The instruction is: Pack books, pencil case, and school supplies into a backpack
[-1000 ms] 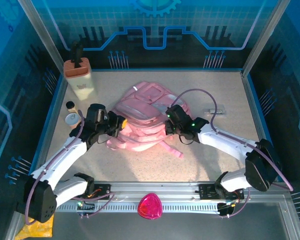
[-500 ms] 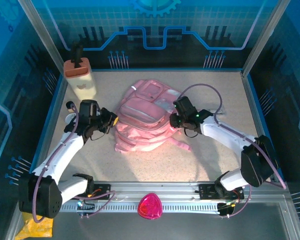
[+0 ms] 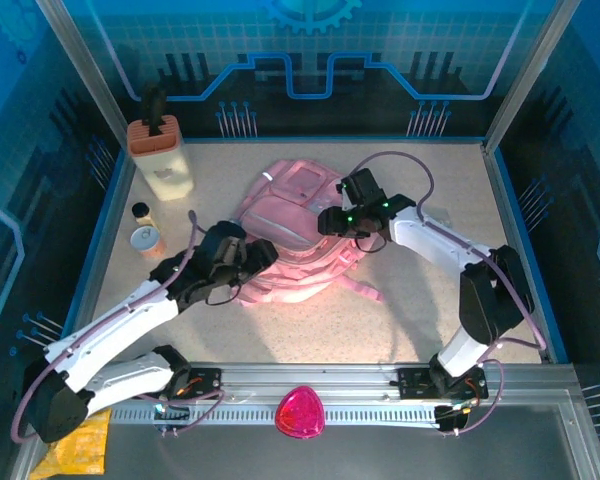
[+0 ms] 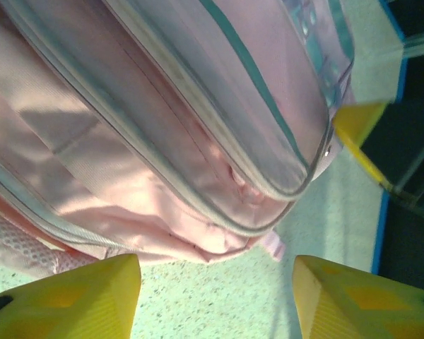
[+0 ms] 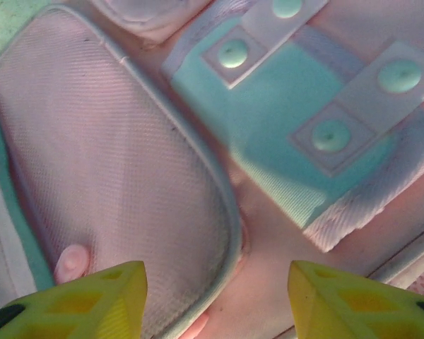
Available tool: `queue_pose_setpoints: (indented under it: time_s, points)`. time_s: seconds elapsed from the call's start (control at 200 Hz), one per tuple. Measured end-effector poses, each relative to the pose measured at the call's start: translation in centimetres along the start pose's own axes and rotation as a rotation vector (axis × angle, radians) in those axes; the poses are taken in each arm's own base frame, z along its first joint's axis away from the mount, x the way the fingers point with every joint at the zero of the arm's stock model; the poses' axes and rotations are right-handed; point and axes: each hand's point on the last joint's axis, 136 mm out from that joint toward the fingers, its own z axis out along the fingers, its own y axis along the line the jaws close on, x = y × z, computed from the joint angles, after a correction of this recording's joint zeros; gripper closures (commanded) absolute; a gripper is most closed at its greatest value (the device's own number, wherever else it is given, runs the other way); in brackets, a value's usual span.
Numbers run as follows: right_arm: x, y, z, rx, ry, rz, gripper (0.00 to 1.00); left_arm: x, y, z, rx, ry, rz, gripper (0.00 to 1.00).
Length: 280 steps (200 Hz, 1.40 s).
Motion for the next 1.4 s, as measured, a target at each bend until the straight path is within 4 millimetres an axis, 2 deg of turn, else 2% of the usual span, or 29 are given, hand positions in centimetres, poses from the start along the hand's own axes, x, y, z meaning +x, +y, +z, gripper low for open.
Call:
queue_pose_setpoints:
  time_s: [0.11,0.285,0.39,0.515,0.71,0.82,0.925,0.991,1.091,1.236,1.401]
  points:
    - [-0.6,-0.1,1.4,-0.009,0.028,0.006,0.51,0.9,-1.5,0.5,-0.016,-0.021,0.063,0.35]
    - [0.4,0.4,3.7,-0.057,0.105,0.014,0.74,1.9,-2.9,1.6,-0.048,-0.061,0.153,0.23]
    - [0.6,0.7,3.9,-0.07,0.113,0.031,0.88,1.5,-3.0,2.2,-0.073,-0.101,0.19,0.17]
    - [1.2,2.3,3.8,-0.112,0.09,0.05,1.0,0.6,-3.0,2.5,-0.076,-0.15,0.233,0.1]
    - [3.5,5.5,3.5,-0.181,0.066,0.086,1.0,-1.2,0.1,1.9,-0.133,-0.202,0.271,0.04]
    - [4.7,6.7,3.3,-0.209,0.063,0.122,1.0,-2.3,1.1,-0.2,-0.15,-0.246,0.276,0.04]
    - [5.0,7.7,3.1,-0.221,0.046,0.151,1.0,-2.5,2.0,-2.2,-0.168,-0.262,0.262,0.02]
    - [5.1,8.2,2.9,-0.233,0.031,0.171,1.0,-2.1,2.5,-2.8,-0.185,-0.256,0.255,0.01]
    - [5.2,8.8,2.7,-0.235,0.014,0.194,1.0,-0.3,3.0,-2.7,-0.208,-0.217,0.265,0.01]
    - [5.4,9.3,2.4,-0.232,0.001,0.212,1.0,1.9,3.4,-1.6,-0.27,-0.176,0.275,0.01]
    - [5.3,9.5,2.2,-0.233,-0.006,0.232,1.0,2.8,3.0,-0.3,-0.32,-0.186,0.269,0.03]
